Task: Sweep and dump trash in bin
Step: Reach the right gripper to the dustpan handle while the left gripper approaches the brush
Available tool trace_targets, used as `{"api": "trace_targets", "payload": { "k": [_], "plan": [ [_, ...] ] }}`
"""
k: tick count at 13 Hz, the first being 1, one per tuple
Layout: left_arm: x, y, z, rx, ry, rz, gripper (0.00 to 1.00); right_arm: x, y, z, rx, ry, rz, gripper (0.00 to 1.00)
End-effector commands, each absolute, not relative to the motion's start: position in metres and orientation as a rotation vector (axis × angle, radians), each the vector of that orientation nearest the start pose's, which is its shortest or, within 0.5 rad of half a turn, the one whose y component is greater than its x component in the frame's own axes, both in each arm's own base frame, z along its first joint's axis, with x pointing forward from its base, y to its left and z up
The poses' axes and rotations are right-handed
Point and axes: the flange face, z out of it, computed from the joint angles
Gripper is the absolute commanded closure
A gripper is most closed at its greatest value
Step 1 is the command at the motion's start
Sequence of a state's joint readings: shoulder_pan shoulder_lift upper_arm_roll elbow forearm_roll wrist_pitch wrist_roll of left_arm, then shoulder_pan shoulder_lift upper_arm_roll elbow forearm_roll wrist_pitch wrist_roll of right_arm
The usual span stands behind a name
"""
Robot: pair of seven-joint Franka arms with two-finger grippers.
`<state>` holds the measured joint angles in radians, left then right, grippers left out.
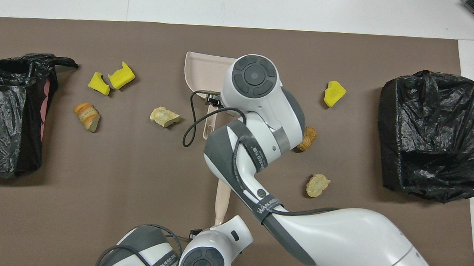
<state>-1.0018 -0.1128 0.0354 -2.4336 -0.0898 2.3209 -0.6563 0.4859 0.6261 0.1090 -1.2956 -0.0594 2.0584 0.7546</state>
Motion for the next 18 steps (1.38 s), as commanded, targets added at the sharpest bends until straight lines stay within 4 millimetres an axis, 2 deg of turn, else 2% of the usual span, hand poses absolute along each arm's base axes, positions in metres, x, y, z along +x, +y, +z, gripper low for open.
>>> {"api": "trace_targets", "payload": {
  "k": [1,4,11,12,14,15,17,18],
  "plan": [
    [0.266,-0.385,0.342,-3.17,0.366,0.083,1.0,0.635,0.414,0.378,-3.035,0.231,-0.218,0.0],
    [0.28,-0.374,0.34,-3.167,0.305,0.097,1.0,0.63,0.436,0.347,-3.063,0.147,-0.258,0.0],
    [0.278,-0.372,0.338,-3.144,0.305,0.133,1.0,0.625,0.448,0.342,-3.041,0.057,-0.287,0.05],
    [0.277,-0.37,0.337,-3.131,0.302,0.154,1.0,0.625,0.448,0.342,-3.044,0.041,-0.286,0.1],
    [0.277,-0.369,0.337,-3.124,0.305,0.164,1.0,0.627,0.446,0.341,-3.051,0.036,-0.292,0.32],
    [0.278,-0.369,0.337,-3.124,0.305,0.164,1.0,0.627,0.444,0.341,-3.056,0.034,-0.296,0.47],
    [0.28,-0.368,0.338,-3.126,0.305,0.163,1.0,0.627,0.443,0.34,-3.064,0.035,-0.294,0.92],
    [0.285,-0.361,0.338,-3.118,0.281,0.18,1.0,0.629,0.442,0.341,-3.063,0.039,-0.303,1.0]
  ]
}}
